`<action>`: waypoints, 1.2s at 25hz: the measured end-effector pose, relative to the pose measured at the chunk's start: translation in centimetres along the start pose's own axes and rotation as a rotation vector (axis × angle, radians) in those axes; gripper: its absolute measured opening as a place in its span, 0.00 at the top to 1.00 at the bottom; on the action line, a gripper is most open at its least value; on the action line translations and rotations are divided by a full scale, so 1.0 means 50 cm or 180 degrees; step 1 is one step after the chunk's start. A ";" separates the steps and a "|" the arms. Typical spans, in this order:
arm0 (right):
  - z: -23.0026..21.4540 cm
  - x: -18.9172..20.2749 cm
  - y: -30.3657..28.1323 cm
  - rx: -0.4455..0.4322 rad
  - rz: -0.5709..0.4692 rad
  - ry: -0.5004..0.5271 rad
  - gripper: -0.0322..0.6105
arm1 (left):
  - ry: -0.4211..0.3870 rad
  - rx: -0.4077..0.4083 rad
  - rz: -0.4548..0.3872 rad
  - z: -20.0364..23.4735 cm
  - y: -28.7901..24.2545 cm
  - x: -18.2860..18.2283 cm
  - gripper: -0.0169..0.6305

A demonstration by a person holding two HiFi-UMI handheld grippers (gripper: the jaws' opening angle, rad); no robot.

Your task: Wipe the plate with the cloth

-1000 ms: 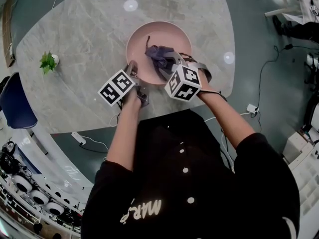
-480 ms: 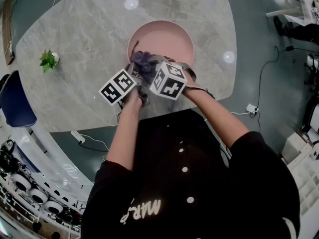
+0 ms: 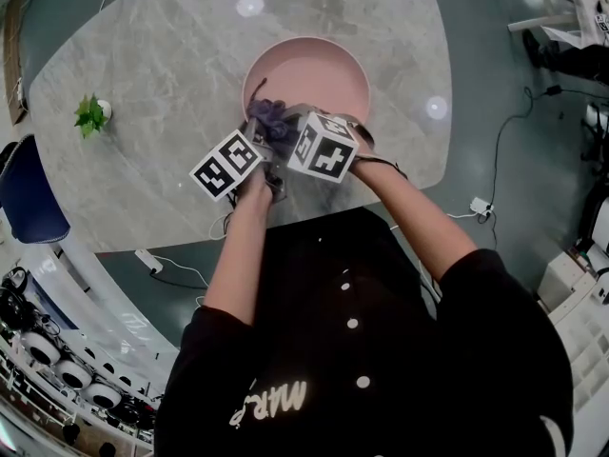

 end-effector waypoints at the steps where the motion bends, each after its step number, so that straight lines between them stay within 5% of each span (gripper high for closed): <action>1: 0.002 0.002 0.001 -0.0026 0.0019 0.0033 0.73 | 0.0001 -0.0008 -0.0004 0.000 0.000 0.000 0.91; 30: 0.014 0.102 0.059 -0.0441 0.0687 0.0669 0.73 | 0.0030 -0.0034 -0.0001 -0.002 0.002 0.001 0.91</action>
Point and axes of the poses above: the fingertips, and each gripper's own axes: y backward along the fingers, z to its left, x out of its underside, the point moved 5 cm from there along y, backward along the fingers, and after that the axes turned 3 degrees about z, right-handed, at the moved point
